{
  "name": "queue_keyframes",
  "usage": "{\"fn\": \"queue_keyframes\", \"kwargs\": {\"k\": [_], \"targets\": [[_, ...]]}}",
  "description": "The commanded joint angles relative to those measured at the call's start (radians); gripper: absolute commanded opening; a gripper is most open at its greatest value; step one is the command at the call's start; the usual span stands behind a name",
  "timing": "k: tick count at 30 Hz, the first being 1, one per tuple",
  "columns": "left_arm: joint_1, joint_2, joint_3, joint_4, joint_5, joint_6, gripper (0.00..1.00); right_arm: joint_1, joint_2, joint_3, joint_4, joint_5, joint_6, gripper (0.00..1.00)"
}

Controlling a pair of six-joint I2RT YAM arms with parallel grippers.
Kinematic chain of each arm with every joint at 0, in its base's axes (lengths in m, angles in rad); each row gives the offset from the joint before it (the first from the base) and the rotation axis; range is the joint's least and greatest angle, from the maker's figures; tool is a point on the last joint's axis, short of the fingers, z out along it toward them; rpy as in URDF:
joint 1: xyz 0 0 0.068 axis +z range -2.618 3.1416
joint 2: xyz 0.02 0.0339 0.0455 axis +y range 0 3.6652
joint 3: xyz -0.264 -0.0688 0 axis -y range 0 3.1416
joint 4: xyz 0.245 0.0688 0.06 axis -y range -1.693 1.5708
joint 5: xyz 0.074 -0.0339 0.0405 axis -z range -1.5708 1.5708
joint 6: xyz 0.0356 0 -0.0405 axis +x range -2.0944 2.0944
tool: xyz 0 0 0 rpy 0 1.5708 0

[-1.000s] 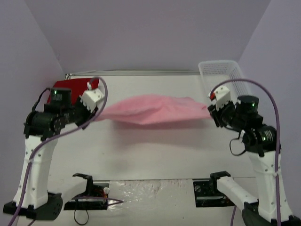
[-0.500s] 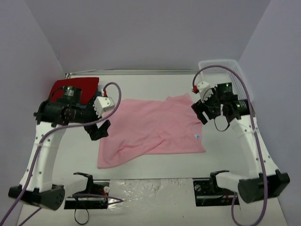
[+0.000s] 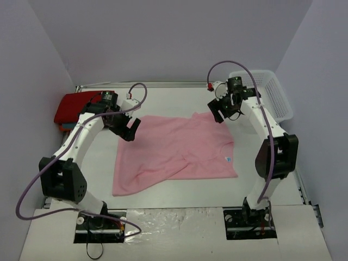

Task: Fold and stack the t-shirts
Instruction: Flatten out the tshirt

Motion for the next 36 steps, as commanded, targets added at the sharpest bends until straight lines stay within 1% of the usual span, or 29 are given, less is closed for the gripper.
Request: {"fn": "queue_keyframes", "kwargs": {"k": [1, 5, 9, 14, 28, 29, 31, 32, 34, 35, 36], "targets": [[0.006, 0.04, 0.053, 0.118, -0.107, -0.069, 0.86, -0.007, 0.105, 0.104, 0.004, 0.042, 0.03, 0.63], [0.014, 0.095, 0.089, 0.135, -0.128, -0.082, 0.81, -0.008, 0.19, 0.148, 0.006, 0.055, 0.049, 0.6], [0.026, 0.129, 0.103, 0.165, -0.147, -0.082, 0.8, -0.013, 0.264, 0.178, 0.009, 0.053, 0.056, 0.57], [0.037, 0.146, 0.11, 0.18, -0.159, -0.08, 0.79, -0.024, 0.348, 0.237, 0.012, 0.061, 0.061, 0.56], [0.038, 0.124, 0.025, 0.234, -0.204, -0.065, 0.8, -0.048, 0.509, 0.336, 0.01, 0.069, 0.058, 0.54], [0.037, 0.121, 0.021, 0.235, -0.207, -0.063, 0.79, -0.051, 0.514, 0.339, 0.009, 0.067, 0.056, 0.51], [0.038, 0.117, 0.011, 0.241, -0.213, -0.063, 0.79, -0.055, 0.528, 0.343, 0.009, 0.064, 0.055, 0.49], [0.038, 0.117, 0.008, 0.246, -0.216, -0.062, 0.79, -0.055, 0.531, 0.344, 0.012, 0.062, 0.055, 0.41], [0.038, 0.114, -0.002, 0.249, -0.217, -0.063, 0.79, -0.059, 0.538, 0.347, 0.012, 0.061, 0.055, 0.35], [0.037, 0.115, -0.002, 0.249, -0.217, -0.063, 0.79, -0.061, 0.54, 0.349, 0.012, 0.061, 0.055, 0.26], [0.037, 0.115, -0.003, 0.251, -0.217, -0.063, 0.79, -0.064, 0.543, 0.35, 0.012, 0.061, 0.055, 0.23]]}}
